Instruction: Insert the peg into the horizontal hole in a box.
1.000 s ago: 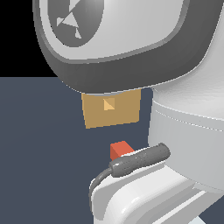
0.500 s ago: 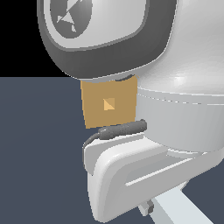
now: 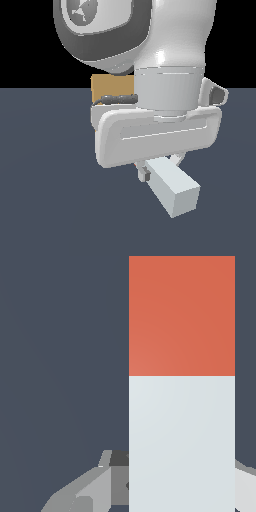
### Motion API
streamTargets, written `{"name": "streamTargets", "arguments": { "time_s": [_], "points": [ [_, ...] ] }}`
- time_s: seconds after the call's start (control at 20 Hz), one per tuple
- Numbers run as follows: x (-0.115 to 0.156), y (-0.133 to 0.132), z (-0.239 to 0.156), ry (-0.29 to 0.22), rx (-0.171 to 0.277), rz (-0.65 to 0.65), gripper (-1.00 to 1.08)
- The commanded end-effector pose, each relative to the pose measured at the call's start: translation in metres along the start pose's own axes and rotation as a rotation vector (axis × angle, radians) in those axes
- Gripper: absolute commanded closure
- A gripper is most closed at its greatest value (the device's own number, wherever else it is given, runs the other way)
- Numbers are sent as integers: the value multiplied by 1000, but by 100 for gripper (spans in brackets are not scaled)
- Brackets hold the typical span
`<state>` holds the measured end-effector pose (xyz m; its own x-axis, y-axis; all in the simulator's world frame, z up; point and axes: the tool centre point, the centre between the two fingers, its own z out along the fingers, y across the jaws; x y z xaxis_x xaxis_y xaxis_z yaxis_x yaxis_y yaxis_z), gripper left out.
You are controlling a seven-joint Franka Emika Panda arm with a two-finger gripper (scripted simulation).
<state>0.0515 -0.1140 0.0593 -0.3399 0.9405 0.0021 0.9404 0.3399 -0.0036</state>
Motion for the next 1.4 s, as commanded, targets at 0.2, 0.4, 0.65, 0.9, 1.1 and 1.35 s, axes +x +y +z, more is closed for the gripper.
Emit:
{"name": "streamTargets", "arguments": {
  "time_s": [0.2,0.4,0.65,0.9,1.1,1.35],
  "points": [
    [44,7,-21,-2,-4,34,108],
    [60,10,-29,-2,-4,47,108],
    [68,12,-32,-2,-4,52,108],
    [68,12,-30,-1,-1,51,108],
    [67,15,-34,-3,-6,53,108],
    [68,14,-32,-2,-3,53,108]
  ]
}}
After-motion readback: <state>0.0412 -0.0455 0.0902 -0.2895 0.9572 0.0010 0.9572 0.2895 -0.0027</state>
